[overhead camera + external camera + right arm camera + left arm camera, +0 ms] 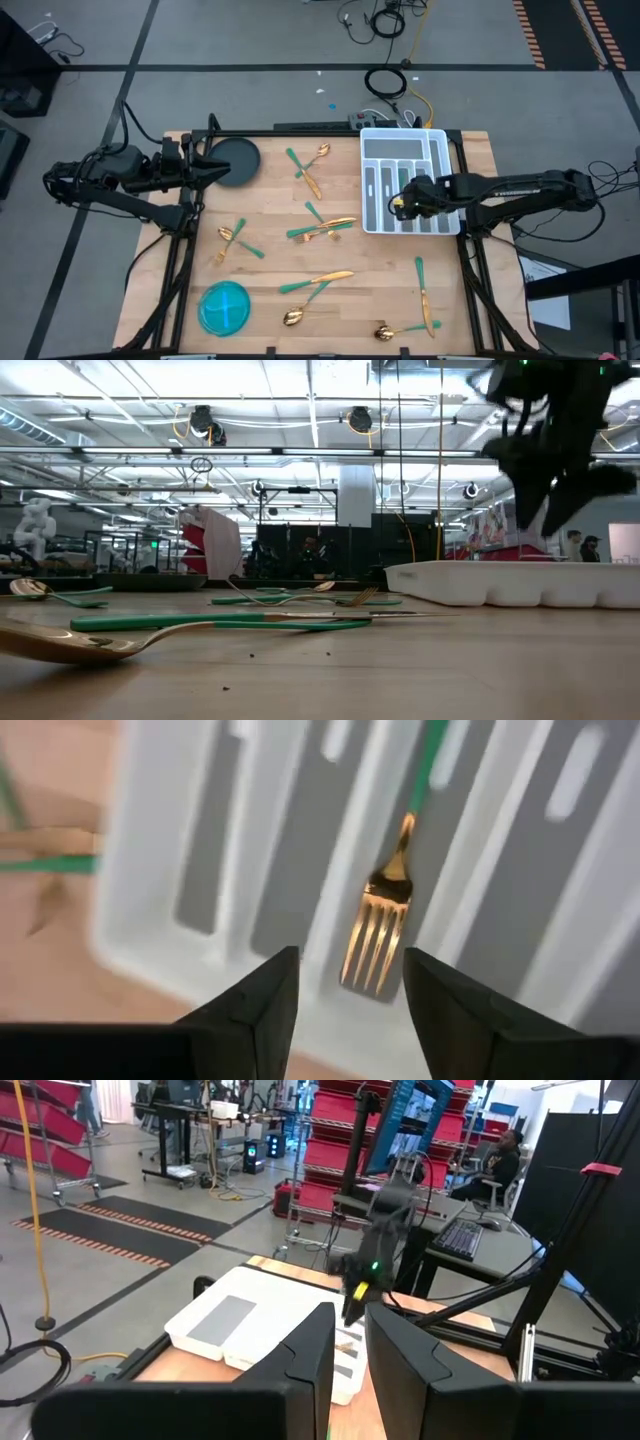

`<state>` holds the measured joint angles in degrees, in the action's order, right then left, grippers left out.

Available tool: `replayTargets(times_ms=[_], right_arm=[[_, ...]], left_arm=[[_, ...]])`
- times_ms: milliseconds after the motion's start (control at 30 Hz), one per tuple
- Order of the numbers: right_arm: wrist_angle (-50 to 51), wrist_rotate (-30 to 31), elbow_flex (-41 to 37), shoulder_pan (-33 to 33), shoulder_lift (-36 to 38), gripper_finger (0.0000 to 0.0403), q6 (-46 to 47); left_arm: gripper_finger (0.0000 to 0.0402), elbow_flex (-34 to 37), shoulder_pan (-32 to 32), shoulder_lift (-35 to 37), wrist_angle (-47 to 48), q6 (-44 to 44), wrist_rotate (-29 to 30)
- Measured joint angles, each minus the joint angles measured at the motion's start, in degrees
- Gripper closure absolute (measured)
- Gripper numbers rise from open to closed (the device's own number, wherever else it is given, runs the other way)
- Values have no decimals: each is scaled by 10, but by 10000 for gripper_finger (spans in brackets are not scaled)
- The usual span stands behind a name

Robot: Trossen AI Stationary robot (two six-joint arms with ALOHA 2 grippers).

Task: Sort silverware
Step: Put the bottom right green fork into the middle right slot of the white silverware tray, then put the bottom right green table knife into the middle left slot of the white silverware tray

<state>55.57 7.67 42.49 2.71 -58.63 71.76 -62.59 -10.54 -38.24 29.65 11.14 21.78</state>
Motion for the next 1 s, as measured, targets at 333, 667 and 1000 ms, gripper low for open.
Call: replayTargets(times_ms=[333,667,1000], right_arm=[[133,27,63,-240,-13,234,214],[67,24,76,-464,-145,209,521],[49,-37,167,-502,-282,177,561]], left_arm=[[334,0,0,0,0,4,0],[334,0,0,0,0,1,0],[334,0,0,0,0,1,0]])
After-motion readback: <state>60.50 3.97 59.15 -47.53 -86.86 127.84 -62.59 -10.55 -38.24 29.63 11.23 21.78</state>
